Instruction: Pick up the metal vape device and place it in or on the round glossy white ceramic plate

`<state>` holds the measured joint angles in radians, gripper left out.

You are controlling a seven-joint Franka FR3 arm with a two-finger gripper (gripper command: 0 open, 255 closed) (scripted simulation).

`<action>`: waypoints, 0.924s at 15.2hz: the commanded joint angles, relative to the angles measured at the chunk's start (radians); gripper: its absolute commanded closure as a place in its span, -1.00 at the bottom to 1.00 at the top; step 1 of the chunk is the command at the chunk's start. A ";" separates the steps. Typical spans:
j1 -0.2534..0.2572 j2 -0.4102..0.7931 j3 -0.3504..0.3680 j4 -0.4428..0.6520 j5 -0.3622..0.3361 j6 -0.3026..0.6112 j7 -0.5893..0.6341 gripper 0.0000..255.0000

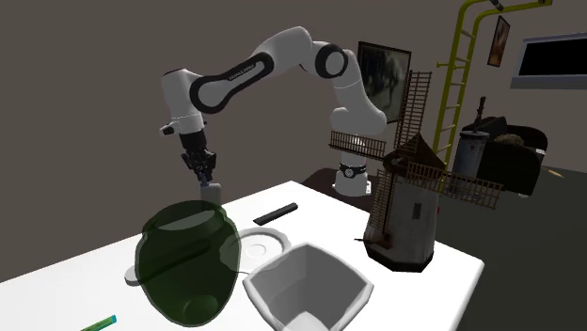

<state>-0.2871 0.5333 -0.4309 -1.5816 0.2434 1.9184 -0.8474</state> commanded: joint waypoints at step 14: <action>0.131 -0.141 0.016 -0.056 -0.048 -0.064 0.159 1.00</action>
<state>-0.1775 0.4107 -0.4192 -1.6228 0.2005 1.8537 -0.7153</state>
